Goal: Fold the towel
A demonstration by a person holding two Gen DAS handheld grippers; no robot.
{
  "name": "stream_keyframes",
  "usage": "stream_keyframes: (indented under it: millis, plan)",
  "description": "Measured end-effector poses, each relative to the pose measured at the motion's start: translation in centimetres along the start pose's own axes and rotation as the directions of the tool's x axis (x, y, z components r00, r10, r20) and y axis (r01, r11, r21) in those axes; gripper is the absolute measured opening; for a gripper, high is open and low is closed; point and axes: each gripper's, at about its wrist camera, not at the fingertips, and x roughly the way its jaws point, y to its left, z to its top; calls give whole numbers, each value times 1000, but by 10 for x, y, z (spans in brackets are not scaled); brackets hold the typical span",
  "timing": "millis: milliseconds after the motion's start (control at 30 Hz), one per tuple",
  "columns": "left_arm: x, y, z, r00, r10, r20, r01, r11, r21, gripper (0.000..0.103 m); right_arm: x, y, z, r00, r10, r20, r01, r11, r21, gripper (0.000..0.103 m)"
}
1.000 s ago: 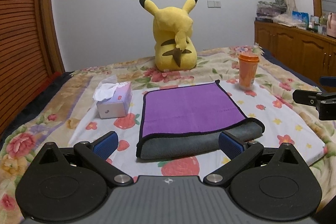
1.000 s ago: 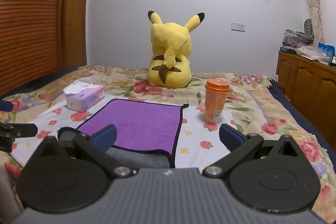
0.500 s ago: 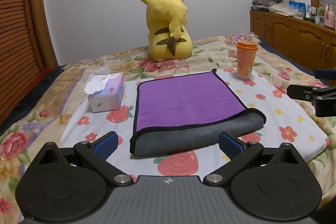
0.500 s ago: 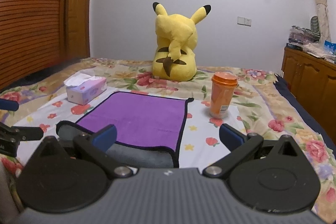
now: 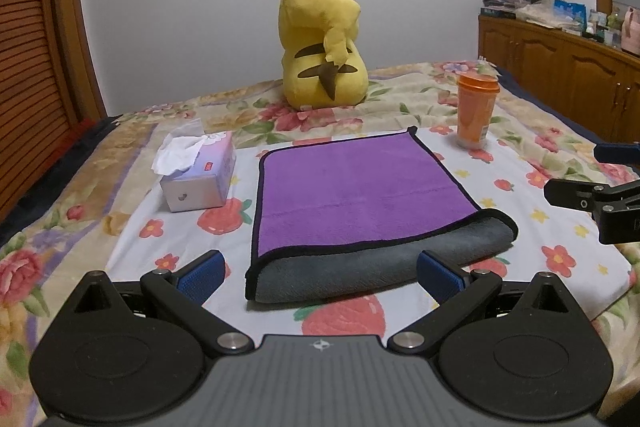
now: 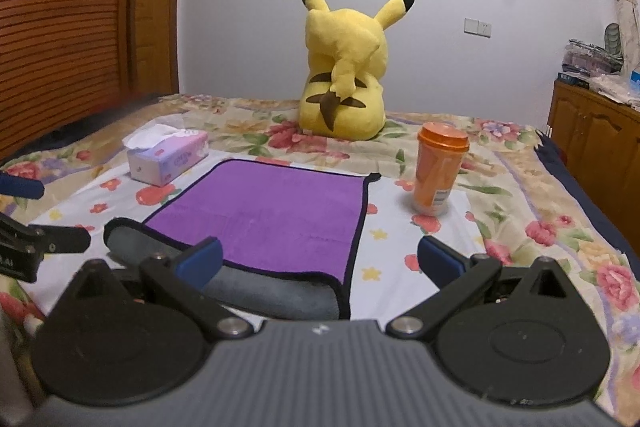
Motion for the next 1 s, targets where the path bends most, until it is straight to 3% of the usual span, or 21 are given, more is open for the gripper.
stream_keyframes:
  millis: [433, 1000]
  plan:
    - [13, 11, 4, 1000, 0, -9, 0, 1000, -15, 103, 32, -9, 1, 998, 6, -56, -4, 999, 42, 103]
    - [73, 44, 10, 997, 1, -74, -4, 999, -45, 103, 75, -11, 0, 987, 50, -153, -47, 999, 25, 103]
